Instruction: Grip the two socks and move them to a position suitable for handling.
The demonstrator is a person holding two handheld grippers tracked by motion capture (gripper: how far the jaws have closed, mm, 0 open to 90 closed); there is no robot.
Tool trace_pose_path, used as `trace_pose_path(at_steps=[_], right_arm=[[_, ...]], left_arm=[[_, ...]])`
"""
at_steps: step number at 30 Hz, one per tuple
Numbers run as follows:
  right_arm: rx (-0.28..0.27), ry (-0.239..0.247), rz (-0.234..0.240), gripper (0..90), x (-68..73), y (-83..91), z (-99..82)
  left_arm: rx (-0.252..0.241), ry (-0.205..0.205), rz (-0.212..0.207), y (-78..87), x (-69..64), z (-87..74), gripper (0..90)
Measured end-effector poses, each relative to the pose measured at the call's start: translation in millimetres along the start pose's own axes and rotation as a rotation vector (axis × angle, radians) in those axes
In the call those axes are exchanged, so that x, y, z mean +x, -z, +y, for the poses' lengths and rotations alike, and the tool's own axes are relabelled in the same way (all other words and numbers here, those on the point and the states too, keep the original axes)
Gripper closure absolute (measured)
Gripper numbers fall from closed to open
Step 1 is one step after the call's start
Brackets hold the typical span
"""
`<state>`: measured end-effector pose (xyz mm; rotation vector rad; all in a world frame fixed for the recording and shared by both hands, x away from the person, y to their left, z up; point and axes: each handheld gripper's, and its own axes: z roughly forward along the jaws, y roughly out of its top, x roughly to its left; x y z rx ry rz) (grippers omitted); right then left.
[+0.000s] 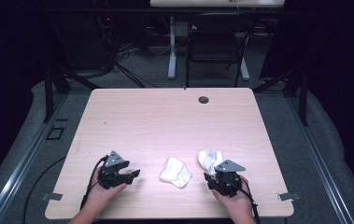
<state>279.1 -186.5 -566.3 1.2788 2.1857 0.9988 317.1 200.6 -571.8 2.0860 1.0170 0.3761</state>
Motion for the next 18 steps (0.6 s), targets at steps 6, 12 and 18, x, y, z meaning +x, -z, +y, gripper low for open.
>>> trace_pose_path(at_steps=[6, 12, 18], right_arm=[[-0.001, -0.017, 0.007, 51.4, -4.4, -2.6, -2.9], [-0.017, -0.04, 0.007, 51.7, -5.5, -3.4, -1.8], [-0.026, -0.043, 0.009, 55.0, -4.9, -2.4, -1.0]], left_arm=[[0.014, -0.012, -0.009, -4.0, -7.3, 1.3, 38.8], [0.018, -0.004, 0.002, -4.2, -7.5, 1.0, 39.7], [-0.002, 0.013, 0.011, -1.7, -5.5, 1.1, 43.9]])
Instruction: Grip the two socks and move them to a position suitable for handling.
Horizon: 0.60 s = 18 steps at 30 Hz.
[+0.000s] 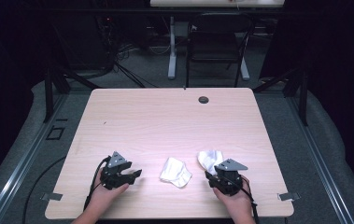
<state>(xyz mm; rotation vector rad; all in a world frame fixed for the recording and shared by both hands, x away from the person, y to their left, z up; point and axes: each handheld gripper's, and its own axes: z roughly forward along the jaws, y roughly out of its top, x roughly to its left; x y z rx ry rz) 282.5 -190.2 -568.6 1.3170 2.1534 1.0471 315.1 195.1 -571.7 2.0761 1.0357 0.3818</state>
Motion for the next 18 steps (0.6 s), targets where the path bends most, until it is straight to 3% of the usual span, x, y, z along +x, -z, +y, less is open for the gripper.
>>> trace_pose_path(at_steps=[5, 9, 18], right_arm=[[-0.007, -0.008, 0.005, 56.0, 0.4, -0.1, 1.0], [-0.001, -0.005, 0.006, 56.9, 0.5, -0.7, 1.7], [0.008, -0.011, 0.013, 59.2, 0.3, -1.0, 2.9]], left_arm=[[-0.003, -0.006, 0.004, -0.1, -1.8, 2.1, 46.2], [-0.015, 0.002, -0.019, -1.3, -5.6, 6.3, 47.9], [-0.018, -0.043, -0.03, -7.9, -22.3, 15.7, 51.5]])
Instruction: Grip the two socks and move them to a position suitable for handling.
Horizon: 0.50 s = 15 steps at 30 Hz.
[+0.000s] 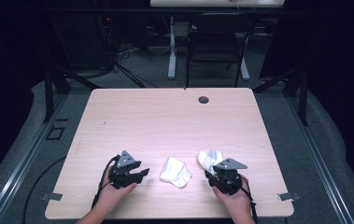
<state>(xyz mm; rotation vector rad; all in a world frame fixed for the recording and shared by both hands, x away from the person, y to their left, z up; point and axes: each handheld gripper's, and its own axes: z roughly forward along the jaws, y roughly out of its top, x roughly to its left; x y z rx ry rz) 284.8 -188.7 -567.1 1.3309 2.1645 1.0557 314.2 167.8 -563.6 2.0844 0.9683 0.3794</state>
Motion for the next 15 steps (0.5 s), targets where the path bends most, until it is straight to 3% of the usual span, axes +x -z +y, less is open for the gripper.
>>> trace_pose_path(at_steps=[5, 11, 15], right_arm=[[-0.001, -0.009, 0.005, 59.2, -0.8, 0.0, 0.2], [-0.009, -0.022, 0.006, 59.2, -2.1, 0.4, -0.1], [-0.012, -0.024, 0.003, 59.2, -3.6, 1.1, -0.2]], left_arm=[[-0.016, -0.012, -0.023, -8.7, -12.3, 9.6, 52.6], [0.001, -0.07, -0.073, -27.9, -37.3, 23.5, 57.4], [-0.002, -0.067, -0.088, -37.1, -45.8, 28.2, 58.6]])
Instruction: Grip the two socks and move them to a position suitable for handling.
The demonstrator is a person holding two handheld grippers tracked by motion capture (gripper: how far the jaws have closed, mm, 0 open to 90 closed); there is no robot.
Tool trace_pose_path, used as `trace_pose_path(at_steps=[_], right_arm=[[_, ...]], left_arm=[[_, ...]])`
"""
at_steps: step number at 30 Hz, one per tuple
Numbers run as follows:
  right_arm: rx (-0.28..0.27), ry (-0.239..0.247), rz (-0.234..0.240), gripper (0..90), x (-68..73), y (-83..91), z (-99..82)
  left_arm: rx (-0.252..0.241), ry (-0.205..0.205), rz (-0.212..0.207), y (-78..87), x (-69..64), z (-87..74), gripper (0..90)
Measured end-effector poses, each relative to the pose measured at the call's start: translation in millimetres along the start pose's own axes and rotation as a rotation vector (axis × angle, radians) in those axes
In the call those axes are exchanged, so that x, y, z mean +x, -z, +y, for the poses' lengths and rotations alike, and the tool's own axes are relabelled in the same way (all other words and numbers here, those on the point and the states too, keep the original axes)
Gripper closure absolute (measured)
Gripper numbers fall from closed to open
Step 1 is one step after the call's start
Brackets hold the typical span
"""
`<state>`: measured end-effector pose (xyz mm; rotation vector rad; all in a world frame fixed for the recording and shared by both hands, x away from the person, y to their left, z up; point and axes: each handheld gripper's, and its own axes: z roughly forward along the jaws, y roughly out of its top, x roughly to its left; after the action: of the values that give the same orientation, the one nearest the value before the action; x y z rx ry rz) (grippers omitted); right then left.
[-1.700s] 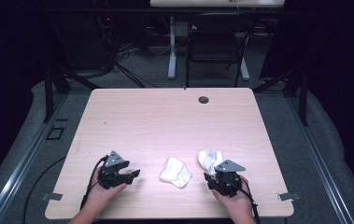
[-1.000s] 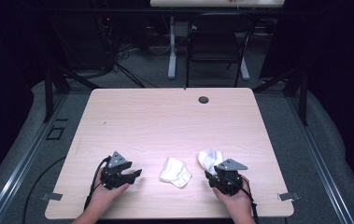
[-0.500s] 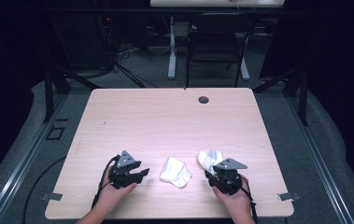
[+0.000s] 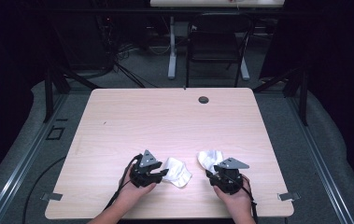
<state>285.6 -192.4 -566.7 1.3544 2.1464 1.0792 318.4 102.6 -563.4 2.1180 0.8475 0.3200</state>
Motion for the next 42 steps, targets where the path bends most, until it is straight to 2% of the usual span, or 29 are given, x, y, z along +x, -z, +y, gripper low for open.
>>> trace_pose_path(at_steps=[2, 7, 13, 17, 24, 31, 33, 38, 40, 42], right_arm=[[-0.001, -0.004, 0.0, 59.2, -0.7, 0.7, -0.1], [-0.011, -0.011, 0.002, 59.2, -1.0, 0.8, 0.2], [-0.011, -0.014, 0.005, 59.2, -1.4, 1.4, 0.8], [-0.013, -0.018, 0.004, 59.2, -1.6, 0.9, 0.4], [-0.012, -0.02, 0.005, 59.1, -1.3, 0.3, 0.4], [-0.015, -0.024, -0.002, 59.6, -2.9, 1.2, 0.3], [-0.03, -0.018, -0.005, 61.4, -2.4, 2.3, 1.1], [-0.018, -0.011, -0.002, 66.7, -1.5, 2.4, 4.1], [-0.005, 0.005, -0.016, 68.4, -1.8, 1.0, 6.9], [-0.003, 0.014, -0.051, 70.7, -5.0, -0.2, 14.0]], left_arm=[[0.013, -0.01, -0.004, -8.6, -5.1, 2.3, 59.6], [0.042, -0.031, 0.009, -16.8, -8.5, 1.6, 61.8], [0.054, -0.028, 0.014, -19.4, -7.7, 0.6, 64.2], [0.071, -0.042, 0.014, -21.0, -8.3, -0.7, 63.7], [0.071, -0.036, 0.015, -21.8, -8.4, -1.4, 64.0], [0.075, -0.033, 0.015, -17.6, -11.0, -5.1, 64.7], [0.081, -0.014, -0.003, -13.1, -11.8, -8.1, 64.7], [0.087, -0.013, -0.005, -5.0, -14.8, -14.4, 64.5], [0.093, -0.01, -0.007, -1.4, -16.2, -17.0, 64.3], [0.11, -0.007, -0.012, 4.6, -17.7, -20.0, 63.7]])
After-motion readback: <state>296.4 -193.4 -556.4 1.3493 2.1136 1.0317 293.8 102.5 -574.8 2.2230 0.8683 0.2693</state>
